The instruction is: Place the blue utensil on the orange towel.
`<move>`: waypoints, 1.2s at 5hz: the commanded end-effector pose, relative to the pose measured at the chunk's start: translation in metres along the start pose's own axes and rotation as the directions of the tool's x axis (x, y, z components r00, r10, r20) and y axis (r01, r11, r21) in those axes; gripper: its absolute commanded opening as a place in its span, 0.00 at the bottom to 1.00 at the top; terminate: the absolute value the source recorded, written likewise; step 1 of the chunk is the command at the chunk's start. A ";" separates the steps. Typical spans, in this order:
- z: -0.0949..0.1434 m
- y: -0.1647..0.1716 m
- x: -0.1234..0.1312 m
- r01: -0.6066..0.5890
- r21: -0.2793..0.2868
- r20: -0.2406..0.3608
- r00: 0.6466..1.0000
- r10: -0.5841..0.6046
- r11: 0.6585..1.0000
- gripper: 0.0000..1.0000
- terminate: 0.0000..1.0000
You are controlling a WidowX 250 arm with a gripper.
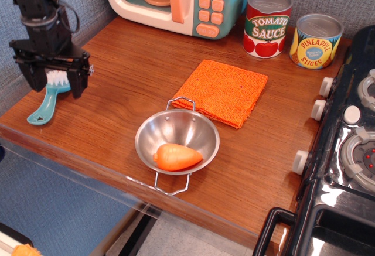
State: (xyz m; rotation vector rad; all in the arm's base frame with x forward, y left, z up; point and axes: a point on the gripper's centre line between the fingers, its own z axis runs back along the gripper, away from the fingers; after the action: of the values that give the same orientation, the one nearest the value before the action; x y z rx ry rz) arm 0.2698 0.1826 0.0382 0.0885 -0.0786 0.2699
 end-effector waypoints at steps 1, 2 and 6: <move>-0.004 0.021 0.000 -0.037 0.018 -0.003 0.999 0.037 0.999 1.00 0.00; -0.014 0.029 -0.002 -0.054 0.039 -0.033 0.998 0.055 0.998 1.00 0.00; -0.019 0.021 0.002 -0.057 0.043 -0.040 0.997 0.058 0.997 0.00 0.00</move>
State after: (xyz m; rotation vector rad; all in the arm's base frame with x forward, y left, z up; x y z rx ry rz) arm 0.2679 0.2038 0.0089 0.1026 -0.0101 0.3382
